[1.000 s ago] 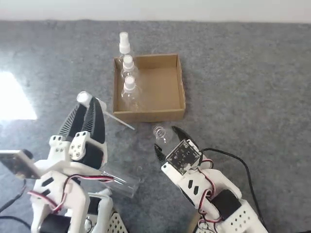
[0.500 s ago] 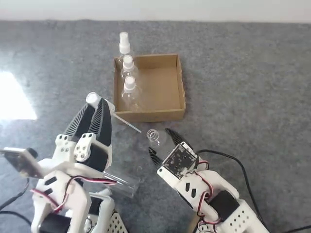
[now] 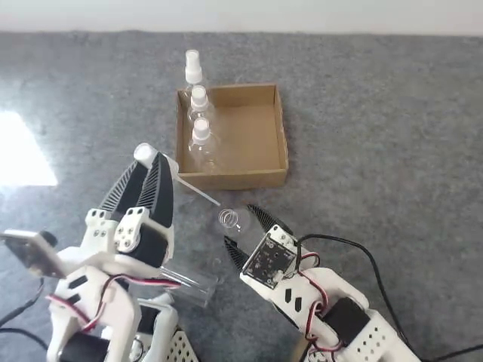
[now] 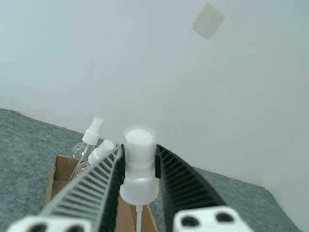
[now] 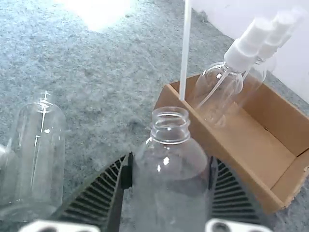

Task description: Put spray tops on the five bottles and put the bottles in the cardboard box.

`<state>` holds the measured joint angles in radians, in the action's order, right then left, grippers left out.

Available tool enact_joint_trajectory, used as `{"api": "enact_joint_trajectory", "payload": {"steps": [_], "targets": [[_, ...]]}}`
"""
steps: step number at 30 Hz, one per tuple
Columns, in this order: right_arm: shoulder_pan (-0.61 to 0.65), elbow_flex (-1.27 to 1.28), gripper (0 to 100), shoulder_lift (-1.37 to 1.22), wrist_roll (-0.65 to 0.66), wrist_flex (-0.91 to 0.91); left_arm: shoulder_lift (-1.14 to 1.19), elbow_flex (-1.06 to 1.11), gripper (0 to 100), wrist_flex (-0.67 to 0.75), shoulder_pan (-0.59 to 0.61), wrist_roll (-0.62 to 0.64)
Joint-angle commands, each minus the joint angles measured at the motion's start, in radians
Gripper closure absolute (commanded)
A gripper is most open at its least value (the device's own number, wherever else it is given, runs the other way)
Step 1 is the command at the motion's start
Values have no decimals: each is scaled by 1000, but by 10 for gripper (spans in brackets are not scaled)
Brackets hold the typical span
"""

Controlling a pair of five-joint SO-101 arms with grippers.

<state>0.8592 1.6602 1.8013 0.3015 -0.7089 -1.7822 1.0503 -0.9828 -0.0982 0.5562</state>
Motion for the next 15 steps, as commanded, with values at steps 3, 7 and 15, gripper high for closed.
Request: {"api": "enact_joint_trajectory", "payload": {"steps": [3, 7, 15], "targets": [[13, 23, 830, 12, 20, 24, -5, -102, 988, -20, -5, 11], [13, 23, 830, 12, 21, 24, -5, -99, 988, -25, -31, 6], [13, 23, 830, 12, 21, 24, -5, -74, 987, -52, -91, -31]]}}
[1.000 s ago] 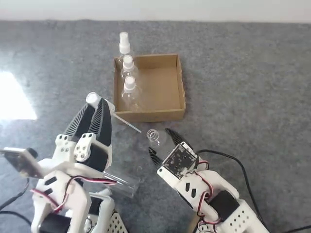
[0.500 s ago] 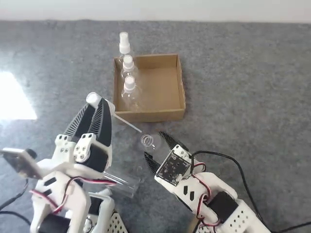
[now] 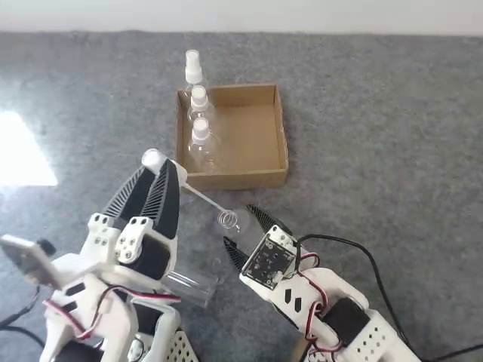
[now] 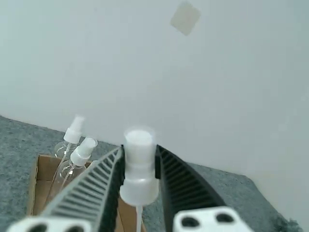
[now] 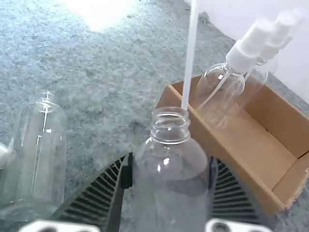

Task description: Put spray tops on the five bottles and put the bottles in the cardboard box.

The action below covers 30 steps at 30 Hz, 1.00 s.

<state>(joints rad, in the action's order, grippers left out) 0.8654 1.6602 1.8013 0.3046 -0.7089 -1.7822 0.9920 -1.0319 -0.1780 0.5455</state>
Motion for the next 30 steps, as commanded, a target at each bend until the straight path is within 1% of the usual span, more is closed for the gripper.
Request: {"api": "enact_joint_trajectory", "payload": {"steps": [1, 10, 13, 17, 30], "targets": [[7, 23, 830, 12, 18, 24, -5, -12, 987, -3, -9, -20], [5, 23, 830, 12, 18, 24, -5, 12, 987, -5, -8, -25], [5, 23, 830, 12, 18, 24, -5, 35, 987, 0, -18, -68], [5, 23, 830, 12, 15, 24, -5, 61, 987, 2, -32, -87], [4, 23, 830, 12, 15, 24, -5, 91, 987, 2, -32, -91]]}}
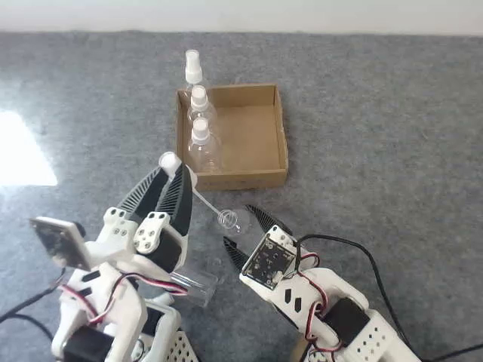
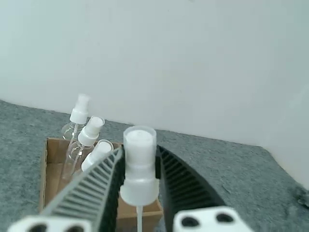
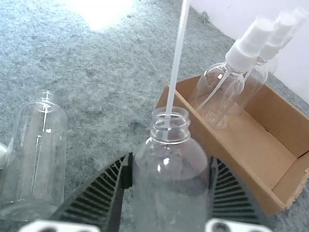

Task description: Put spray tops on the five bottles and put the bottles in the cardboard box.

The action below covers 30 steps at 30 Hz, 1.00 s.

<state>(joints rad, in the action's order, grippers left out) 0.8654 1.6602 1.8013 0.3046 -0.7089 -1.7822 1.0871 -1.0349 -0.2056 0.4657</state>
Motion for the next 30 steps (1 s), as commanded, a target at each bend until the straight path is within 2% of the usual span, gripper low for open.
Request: {"api": "enact_joint_trajectory", "payload": {"steps": [1, 5, 11, 19, 27, 30], "targets": [[-7, 23, 830, 12, 15, 25, -5, -4, 987, 5, -5, -11], [-54, 23, 830, 13, 12, 54, -5, 18, 987, 25, -5, -11], [-54, 23, 830, 13, 12, 54, -5, 71, 987, 86, -6, -14], [-56, 20, 830, 13, 12, 54, -5, 104, 987, 83, -103, -75], [-58, 15, 830, 13, 6, 54, -5, 110, 987, 78, -114, -75], [-59, 14, 830, 13, -48, 54, -5, 110, 987, 78, -114, -75]]}}
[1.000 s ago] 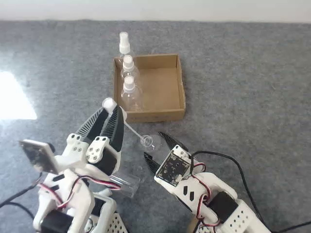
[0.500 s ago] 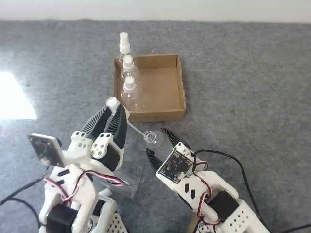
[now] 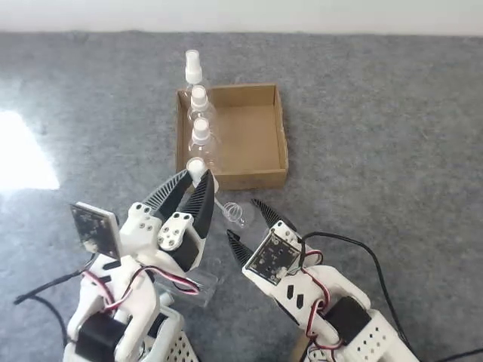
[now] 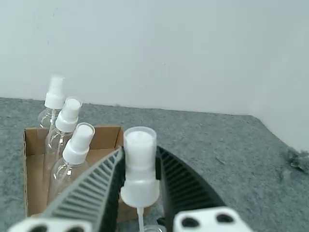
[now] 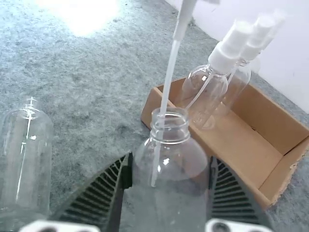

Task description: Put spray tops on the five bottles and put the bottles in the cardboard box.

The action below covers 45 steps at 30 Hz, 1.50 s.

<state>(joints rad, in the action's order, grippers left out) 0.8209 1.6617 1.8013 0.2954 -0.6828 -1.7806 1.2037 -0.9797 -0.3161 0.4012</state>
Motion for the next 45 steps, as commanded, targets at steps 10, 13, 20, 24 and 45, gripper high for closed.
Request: {"api": "enact_joint_trajectory", "payload": {"steps": [10, 13, 20, 24, 45], "targets": [[-15, 12, 830, 13, -54, 28, -6, -5, 987, 23, -3, -11], [-15, 12, 830, 13, -54, 28, -6, 8, 987, 28, -3, -11], [-15, 12, 830, 13, -55, 28, -6, 10, 987, 23, -3, -11], [-15, 11, 830, 13, -55, 28, -5, 15, 987, 21, -3, -11], [-15, -15, 830, 13, -55, 18, -6, 76, 987, 37, -109, -60]]}}
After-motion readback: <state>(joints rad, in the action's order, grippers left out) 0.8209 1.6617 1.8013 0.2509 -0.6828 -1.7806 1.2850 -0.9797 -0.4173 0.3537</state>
